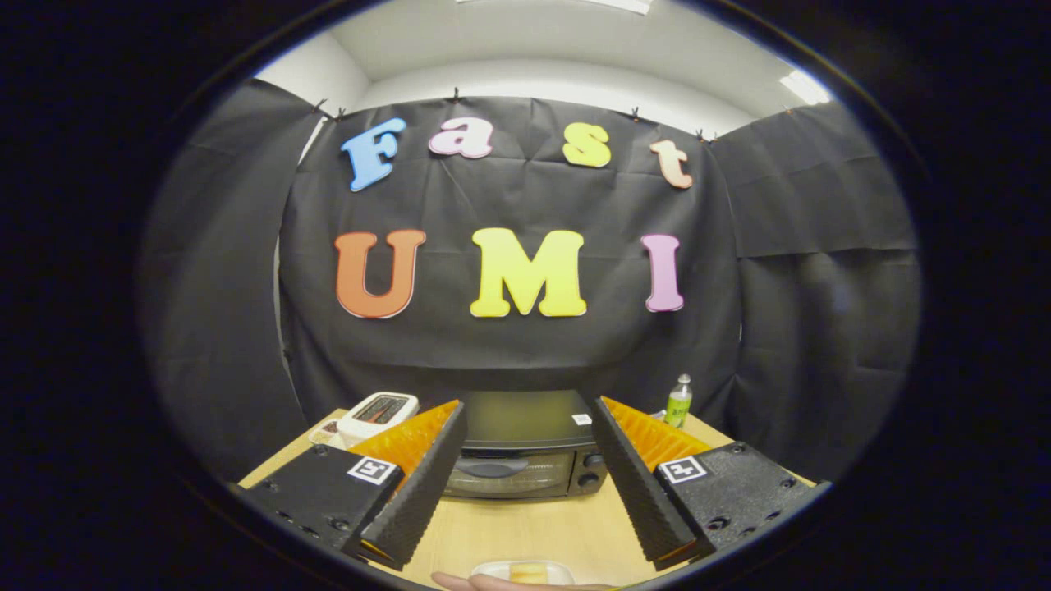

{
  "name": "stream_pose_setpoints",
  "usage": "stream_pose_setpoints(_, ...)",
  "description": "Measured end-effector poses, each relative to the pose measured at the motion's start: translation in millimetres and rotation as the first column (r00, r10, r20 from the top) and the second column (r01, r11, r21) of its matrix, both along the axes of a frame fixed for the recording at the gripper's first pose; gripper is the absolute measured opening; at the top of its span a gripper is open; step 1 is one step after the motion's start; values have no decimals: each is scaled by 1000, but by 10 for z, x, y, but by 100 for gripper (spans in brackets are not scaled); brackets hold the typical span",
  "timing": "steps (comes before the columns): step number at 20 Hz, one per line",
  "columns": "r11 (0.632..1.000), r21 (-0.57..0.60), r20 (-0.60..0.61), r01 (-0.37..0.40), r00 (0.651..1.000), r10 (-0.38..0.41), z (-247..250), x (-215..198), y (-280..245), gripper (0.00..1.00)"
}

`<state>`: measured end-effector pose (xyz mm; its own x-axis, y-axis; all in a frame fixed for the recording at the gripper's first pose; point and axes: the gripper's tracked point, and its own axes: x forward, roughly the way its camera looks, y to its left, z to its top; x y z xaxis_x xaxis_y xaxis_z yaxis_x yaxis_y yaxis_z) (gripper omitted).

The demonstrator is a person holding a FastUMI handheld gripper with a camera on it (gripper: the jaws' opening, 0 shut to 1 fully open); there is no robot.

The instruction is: Open the toaster oven, put the food inside, and close the toaster oven door.

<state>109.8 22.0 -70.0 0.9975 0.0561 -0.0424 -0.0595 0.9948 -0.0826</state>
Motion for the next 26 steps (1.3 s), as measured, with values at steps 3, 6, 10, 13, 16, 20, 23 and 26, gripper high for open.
stream_pose_setpoints(3, 997, -74, 16, 0, 1000, 1, -222, 342, 74, 100)
stream_pose_setpoints(6, 997, -72, -19, -32, 999, 30, -540, 635, 234, 100)
stream_pose_setpoints(10, 997, -67, -90, -35, 996, 29, -955, 1050, 332, 100)
stream_pose_setpoints(13, 996, -82, -122, -36, 992, 26, -1197, 1306, 380, 100)
stream_pose_setpoints(16, 995, -96, -130, -32, 991, 19, -1353, 1518, 411, 100)
stream_pose_setpoints(20, 998, -57, -112, -25, 994, 18, -1370, 1572, 447, 100)
stream_pose_setpoints(23, 999, -42, -111, -11, 994, 6, -1365, 1573, 438, 100)
stream_pose_setpoints(26, 998, -37, -117, 47, 992, -51, -1367, 1607, 308, 100)
